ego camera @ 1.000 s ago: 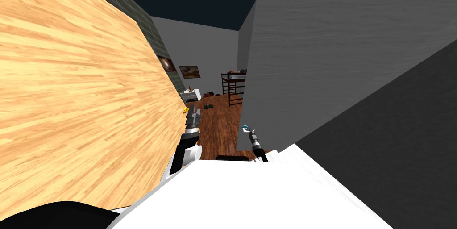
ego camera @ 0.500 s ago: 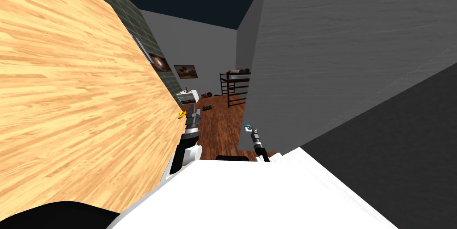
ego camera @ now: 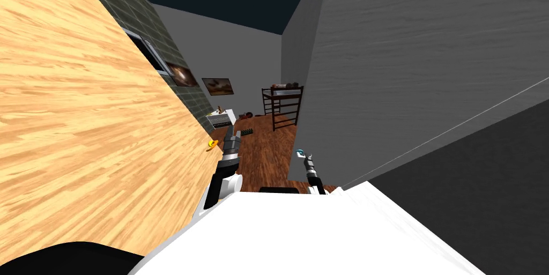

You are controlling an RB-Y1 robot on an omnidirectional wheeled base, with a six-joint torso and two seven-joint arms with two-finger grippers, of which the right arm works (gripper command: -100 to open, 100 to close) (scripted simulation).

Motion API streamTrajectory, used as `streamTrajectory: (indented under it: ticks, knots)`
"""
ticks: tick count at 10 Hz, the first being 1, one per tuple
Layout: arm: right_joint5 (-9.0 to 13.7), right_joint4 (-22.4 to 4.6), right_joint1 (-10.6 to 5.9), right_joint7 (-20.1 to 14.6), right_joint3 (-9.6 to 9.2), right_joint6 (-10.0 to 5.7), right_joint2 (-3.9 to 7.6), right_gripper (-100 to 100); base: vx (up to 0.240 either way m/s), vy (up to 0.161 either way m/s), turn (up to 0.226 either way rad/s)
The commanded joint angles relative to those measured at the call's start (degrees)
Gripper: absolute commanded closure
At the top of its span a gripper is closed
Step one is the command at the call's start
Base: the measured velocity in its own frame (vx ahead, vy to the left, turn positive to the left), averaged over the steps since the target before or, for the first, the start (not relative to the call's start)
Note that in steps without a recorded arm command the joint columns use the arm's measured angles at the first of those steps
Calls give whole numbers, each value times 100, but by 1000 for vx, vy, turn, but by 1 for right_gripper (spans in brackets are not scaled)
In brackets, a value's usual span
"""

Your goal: Push the door open

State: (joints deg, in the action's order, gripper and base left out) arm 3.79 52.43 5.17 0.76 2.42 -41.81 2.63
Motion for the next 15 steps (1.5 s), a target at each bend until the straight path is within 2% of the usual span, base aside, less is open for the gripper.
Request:
streamTrajectory:
  ticks: [1, 3, 5, 9, 15]
  knots:
    - [36, -15, -49, 28, 87, -25, -45, 100, 186, 117, -64]
    - [66, -36, -67, 51, 160, -22, -87, 100, 168, 72, -53]
    - [106, -42, -35, 64, 256, -29, -2, 100, 109, 10, -31]
    - [181, -56, -44, 112, 410, -33, 50, 100, 184, 21, -38]
    - [382, -94, -67, 237, 817, -44, 113, 100, 202, 39, -55]
